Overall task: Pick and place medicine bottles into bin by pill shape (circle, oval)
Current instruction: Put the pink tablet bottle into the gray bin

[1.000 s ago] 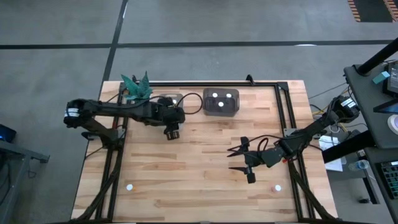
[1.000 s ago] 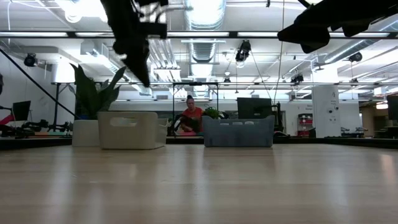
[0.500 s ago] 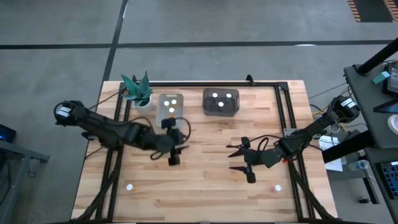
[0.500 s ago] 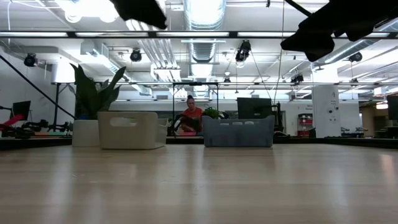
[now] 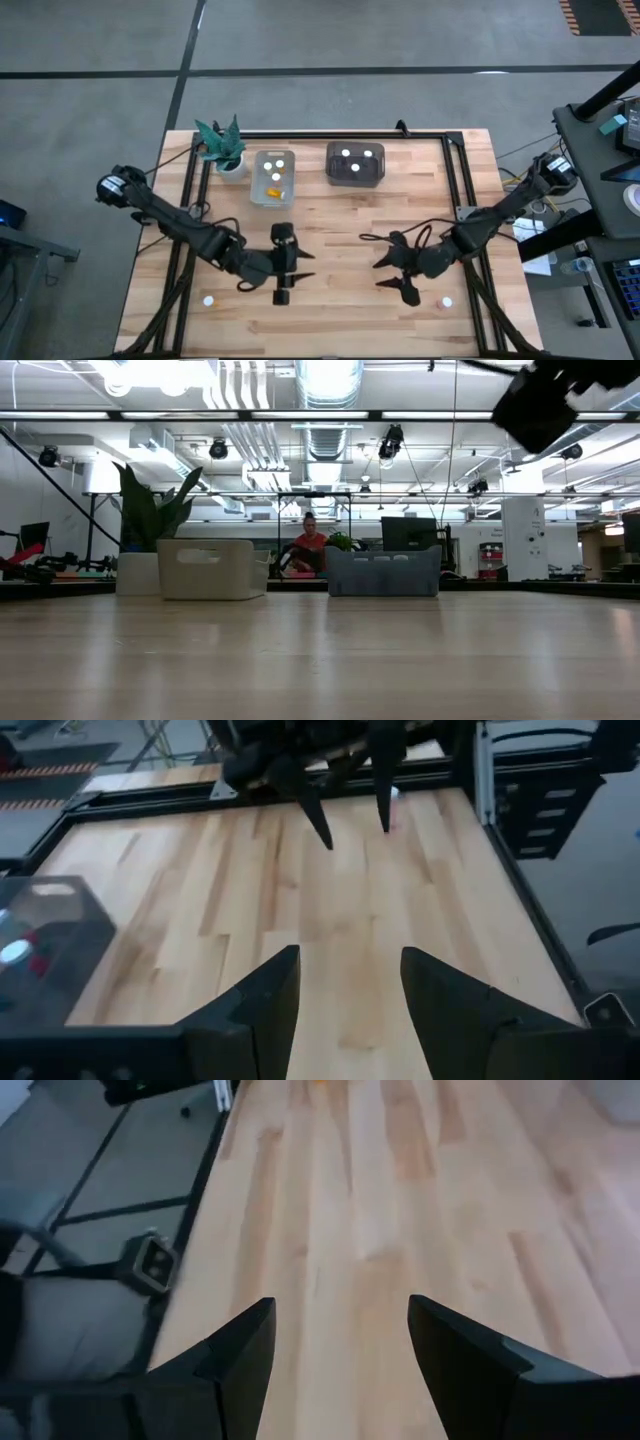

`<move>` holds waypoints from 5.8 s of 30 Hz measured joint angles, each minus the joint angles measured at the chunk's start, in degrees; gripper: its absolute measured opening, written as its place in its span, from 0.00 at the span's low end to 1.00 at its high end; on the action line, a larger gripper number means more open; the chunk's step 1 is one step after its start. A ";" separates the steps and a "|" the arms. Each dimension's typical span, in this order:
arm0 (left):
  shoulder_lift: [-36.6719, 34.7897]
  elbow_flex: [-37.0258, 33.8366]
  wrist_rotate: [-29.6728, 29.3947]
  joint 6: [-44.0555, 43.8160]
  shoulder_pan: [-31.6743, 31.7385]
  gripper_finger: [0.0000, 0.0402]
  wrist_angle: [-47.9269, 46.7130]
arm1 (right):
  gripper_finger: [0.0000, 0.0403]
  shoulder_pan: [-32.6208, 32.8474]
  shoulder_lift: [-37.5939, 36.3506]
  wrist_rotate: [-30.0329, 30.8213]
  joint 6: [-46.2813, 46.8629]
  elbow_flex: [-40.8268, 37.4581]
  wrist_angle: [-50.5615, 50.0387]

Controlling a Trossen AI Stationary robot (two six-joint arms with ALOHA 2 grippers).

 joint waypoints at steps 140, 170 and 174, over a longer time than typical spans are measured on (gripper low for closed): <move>6.57 -18.83 4.18 -3.21 8.86 0.40 37.99 | 0.29 -9.88 14.99 1.51 -10.47 21.20 -11.53; 18.48 -17.53 11.17 -1.33 10.29 0.17 52.05 | 0.35 -11.75 14.99 -2.77 -11.69 21.35 -11.97; 18.40 -17.54 11.00 -1.24 10.27 0.17 52.51 | 0.44 -11.53 13.51 -2.73 -12.05 21.35 -12.04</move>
